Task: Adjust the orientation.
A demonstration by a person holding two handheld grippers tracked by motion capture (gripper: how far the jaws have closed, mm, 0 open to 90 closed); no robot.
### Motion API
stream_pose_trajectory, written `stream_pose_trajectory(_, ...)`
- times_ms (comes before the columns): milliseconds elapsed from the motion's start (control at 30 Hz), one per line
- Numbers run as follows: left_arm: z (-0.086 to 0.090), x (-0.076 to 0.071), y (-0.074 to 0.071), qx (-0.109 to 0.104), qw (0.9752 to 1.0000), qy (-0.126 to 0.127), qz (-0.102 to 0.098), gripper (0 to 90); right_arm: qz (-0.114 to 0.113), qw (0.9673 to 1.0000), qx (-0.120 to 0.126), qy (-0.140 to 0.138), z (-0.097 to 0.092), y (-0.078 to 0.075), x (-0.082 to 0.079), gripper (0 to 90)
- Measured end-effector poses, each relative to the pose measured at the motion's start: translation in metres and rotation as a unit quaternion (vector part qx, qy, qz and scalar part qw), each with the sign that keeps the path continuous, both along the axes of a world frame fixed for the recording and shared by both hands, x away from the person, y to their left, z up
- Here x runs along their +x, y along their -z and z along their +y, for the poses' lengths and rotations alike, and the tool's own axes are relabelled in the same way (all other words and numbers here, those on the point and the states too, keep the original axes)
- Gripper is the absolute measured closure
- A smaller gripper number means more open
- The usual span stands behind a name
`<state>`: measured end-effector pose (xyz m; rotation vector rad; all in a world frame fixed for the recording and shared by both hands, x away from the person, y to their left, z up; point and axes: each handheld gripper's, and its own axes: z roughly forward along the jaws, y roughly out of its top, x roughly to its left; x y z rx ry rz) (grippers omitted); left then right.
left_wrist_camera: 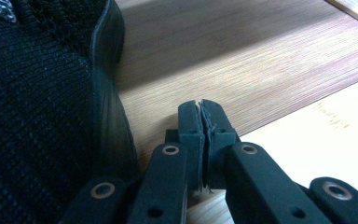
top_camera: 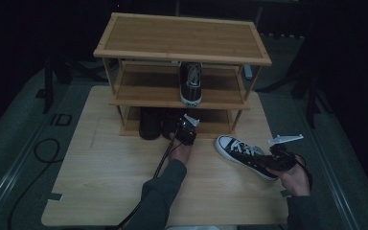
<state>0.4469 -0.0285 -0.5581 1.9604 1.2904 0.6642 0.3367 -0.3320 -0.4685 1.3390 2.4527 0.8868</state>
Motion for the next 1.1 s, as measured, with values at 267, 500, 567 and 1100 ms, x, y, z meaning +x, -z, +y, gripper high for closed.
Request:
stream_pose_trajectory(267,0.000,0.000,0.000,0.000,1.0000,0.000,0.000,87.8,0.003,0.9995,0.016,-0.029,0.013,0.000,-0.014,88.7)
stream_pose_trajectory(500,0.000,0.000,0.000,0.000,1.0000,0.000,0.000,87.8,0.003,0.9990,0.024,-0.038,0.009,0.002,-0.019,81.3)
stream_pose_trajectory(567,0.000,0.000,0.000,0.000,1.0000,0.000,0.000,87.8,-0.012,0.9989,0.033,-0.033,0.005,-0.004,-0.020,80.8)
stream_pose_trajectory(1100,0.000,0.000,0.000,0.000,1.0000,0.000,0.000,87.8,-0.034,0.9990,-0.004,0.028,-0.007,0.000,-0.017,77.9)
